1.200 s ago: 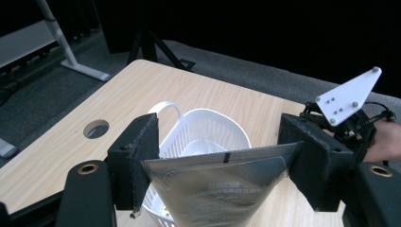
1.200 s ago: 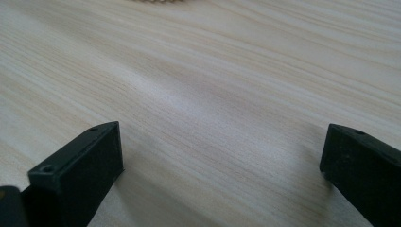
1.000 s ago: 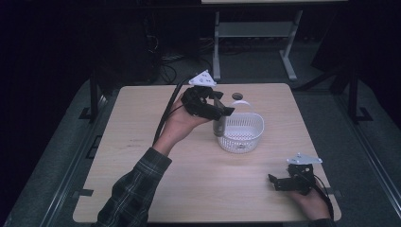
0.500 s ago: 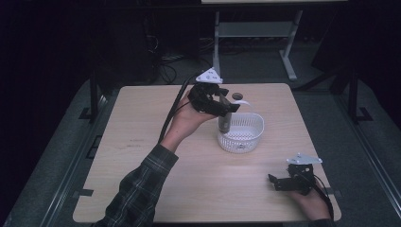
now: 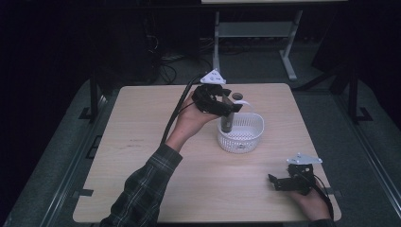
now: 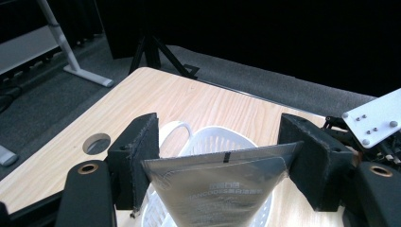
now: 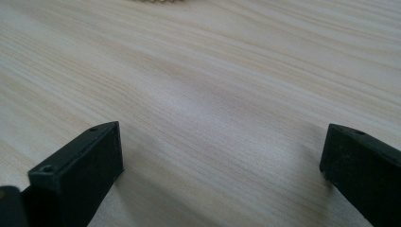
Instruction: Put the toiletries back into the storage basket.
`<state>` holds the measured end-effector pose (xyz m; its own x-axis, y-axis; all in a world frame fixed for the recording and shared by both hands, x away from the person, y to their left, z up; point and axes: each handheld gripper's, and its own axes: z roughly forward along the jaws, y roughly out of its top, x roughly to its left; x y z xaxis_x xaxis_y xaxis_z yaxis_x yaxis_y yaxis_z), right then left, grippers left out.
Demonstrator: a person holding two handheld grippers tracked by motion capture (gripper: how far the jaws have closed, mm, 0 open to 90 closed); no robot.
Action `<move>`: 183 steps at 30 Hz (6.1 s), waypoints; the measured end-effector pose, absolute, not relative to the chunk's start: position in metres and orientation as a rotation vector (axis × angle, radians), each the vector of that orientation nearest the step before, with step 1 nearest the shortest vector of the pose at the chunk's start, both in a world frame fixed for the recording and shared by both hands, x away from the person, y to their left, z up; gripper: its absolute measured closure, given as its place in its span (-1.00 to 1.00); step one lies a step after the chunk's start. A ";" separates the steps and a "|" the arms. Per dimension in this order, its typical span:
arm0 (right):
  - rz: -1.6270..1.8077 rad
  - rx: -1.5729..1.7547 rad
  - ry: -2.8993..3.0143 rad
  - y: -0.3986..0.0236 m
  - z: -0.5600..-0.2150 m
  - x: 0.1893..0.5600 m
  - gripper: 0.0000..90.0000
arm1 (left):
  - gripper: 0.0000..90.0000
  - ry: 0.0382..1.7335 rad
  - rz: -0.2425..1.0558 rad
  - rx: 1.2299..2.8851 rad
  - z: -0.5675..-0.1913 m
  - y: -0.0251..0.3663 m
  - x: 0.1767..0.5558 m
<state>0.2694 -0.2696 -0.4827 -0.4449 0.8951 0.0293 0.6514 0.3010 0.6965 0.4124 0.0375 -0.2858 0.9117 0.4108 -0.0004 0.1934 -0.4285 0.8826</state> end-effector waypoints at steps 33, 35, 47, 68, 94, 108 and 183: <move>0.920 1.385 2.209 -0.270 -0.483 0.270 -1.00 | -0.33 0.439 0.256 2.078 -0.327 0.028 0.422; 0.922 1.382 2.209 -0.270 -0.483 0.270 -1.00 | -0.33 0.445 0.254 2.078 -0.330 0.028 0.423; 0.920 1.386 2.209 -0.270 -0.483 0.270 -1.00 | -0.33 0.453 0.255 2.092 -0.343 0.028 0.426; 0.918 1.378 2.212 -0.270 -0.483 0.270 -1.00 | -0.33 0.466 0.252 2.144 -0.365 0.027 0.430; 0.920 1.378 2.213 -0.270 -0.483 0.270 -1.00 | -0.64 0.470 0.257 2.161 -0.372 0.026 0.429; 0.920 1.378 2.213 -0.270 -0.483 0.270 -1.00 | -0.71 0.490 0.252 2.146 -0.363 0.045 0.424; 0.919 1.378 2.213 -0.270 -0.483 0.270 -1.00 | -0.69 0.715 0.350 2.194 -0.457 0.223 0.281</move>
